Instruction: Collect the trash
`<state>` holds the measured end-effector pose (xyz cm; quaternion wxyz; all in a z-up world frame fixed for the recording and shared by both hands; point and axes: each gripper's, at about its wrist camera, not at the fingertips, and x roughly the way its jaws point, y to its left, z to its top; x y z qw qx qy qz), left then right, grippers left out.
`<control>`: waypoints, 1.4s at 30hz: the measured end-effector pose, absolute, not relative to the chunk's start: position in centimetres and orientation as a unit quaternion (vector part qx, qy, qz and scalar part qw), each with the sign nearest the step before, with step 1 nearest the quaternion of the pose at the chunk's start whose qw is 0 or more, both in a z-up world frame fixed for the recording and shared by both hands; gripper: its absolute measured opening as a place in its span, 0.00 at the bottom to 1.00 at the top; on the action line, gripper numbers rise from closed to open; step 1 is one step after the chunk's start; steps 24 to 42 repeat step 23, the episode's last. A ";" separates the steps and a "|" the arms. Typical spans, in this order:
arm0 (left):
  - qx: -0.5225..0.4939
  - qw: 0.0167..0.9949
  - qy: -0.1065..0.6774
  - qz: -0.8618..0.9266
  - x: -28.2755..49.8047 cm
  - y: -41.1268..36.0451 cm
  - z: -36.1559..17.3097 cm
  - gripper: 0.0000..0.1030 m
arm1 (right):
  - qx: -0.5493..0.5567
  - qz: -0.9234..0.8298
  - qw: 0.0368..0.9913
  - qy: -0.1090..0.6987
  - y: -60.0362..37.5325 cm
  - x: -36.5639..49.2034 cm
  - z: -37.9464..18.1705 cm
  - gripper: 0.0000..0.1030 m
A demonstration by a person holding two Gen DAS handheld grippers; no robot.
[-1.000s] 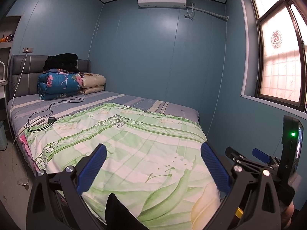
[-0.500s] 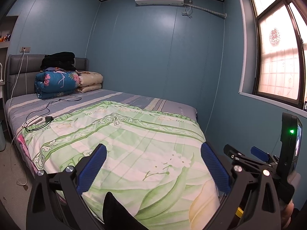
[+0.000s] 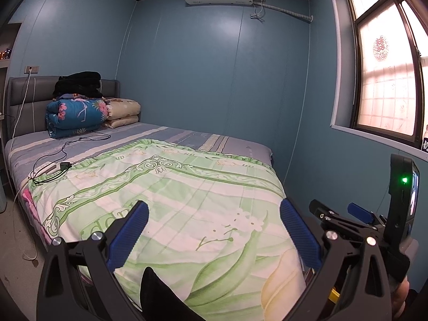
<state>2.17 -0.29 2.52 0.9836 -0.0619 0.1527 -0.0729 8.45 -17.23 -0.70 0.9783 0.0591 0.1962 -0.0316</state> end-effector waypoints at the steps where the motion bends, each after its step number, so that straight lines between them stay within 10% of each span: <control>1: -0.063 0.983 0.154 -0.074 2.2 -0.3 2.5 0.92 | 0.060 -0.032 0.978 0.197 -17.3 8.5 -0.7 0.92; 42: -0.061 0.983 0.156 -0.076 2.1 -0.8 2.3 0.92 | 0.071 -0.032 0.973 0.216 -17.8 9.0 -1.4 0.92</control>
